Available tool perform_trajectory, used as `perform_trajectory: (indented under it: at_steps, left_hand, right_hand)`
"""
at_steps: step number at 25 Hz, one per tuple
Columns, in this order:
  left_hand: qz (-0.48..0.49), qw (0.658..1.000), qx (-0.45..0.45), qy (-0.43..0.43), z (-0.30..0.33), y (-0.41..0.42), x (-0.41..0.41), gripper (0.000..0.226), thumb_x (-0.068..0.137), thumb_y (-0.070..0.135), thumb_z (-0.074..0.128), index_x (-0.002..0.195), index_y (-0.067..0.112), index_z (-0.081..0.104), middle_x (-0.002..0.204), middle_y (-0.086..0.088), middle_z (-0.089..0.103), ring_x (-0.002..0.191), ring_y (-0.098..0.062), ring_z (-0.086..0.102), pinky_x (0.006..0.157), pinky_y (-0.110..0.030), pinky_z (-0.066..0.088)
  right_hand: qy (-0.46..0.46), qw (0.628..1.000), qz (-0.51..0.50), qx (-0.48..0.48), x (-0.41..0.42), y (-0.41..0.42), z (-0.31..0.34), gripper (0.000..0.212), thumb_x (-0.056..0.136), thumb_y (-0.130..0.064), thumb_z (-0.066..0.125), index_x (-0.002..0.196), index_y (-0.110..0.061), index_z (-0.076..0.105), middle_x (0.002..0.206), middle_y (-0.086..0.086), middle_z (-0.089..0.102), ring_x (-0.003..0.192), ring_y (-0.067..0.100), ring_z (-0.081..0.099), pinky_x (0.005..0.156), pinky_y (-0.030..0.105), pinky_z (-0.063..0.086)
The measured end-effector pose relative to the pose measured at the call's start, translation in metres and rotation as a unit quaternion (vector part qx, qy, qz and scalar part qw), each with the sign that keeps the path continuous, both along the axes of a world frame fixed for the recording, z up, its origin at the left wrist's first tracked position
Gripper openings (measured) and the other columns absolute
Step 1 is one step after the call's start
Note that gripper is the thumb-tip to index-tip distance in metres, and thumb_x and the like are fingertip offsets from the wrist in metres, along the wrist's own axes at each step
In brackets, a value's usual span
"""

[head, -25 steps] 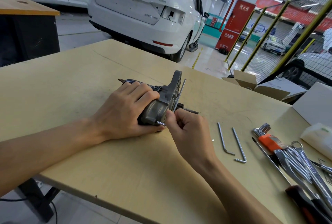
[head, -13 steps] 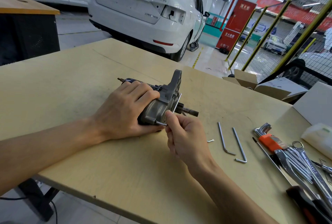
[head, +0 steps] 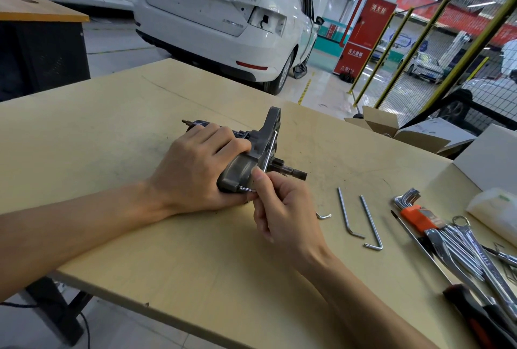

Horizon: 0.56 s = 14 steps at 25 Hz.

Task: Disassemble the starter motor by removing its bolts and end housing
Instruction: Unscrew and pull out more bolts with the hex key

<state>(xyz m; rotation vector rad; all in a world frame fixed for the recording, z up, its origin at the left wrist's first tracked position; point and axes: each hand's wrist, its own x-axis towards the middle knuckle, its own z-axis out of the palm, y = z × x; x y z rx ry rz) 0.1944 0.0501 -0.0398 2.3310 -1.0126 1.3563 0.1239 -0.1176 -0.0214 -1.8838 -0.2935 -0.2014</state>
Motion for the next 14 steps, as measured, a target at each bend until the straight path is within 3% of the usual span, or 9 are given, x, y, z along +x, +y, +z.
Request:
perform_trajectory:
  at_steps: [6,10,14]
  left_hand:
    - [-0.01,1.0,0.0,-0.017,-0.002,0.001,0.003,0.053,0.077,0.057,0.069,0.108,0.015,0.057,0.086,-0.01,0.061,0.079,-0.025,0.05,0.068,-0.038,0.044]
    - [-0.031,0.999,-0.002,-0.019,-0.004,0.003,0.008,0.049,0.076,0.051,0.073,0.103,0.009,0.072,0.083,-0.011,0.06,0.078,-0.023,0.049,0.065,-0.036,0.045]
    - [-0.037,0.999,-0.011,-0.019,-0.004,0.003,0.011,0.048,0.076,0.05,0.075,0.102,0.009,0.076,0.081,-0.01,0.061,0.075,-0.023,0.05,0.064,-0.035,0.045]
  right_hand:
    - [0.01,0.999,0.033,0.042,-0.003,0.0,-0.001,0.035,0.103,-0.018,0.047,0.072,-0.004,0.051,0.053,0.002,0.046,0.041,0.013,0.041,0.039,0.022,0.034]
    - [-0.012,1.0,0.021,0.016,-0.004,0.0,-0.005,0.036,0.103,-0.019,0.049,0.07,-0.002,0.047,0.054,0.001,0.049,0.047,0.014,0.043,0.046,0.026,0.036]
    - [-0.09,0.995,0.006,-0.047,-0.001,-0.002,-0.01,0.032,0.102,-0.02,0.05,0.071,-0.011,0.046,0.056,-0.007,0.049,0.052,0.01,0.044,0.052,0.03,0.038]
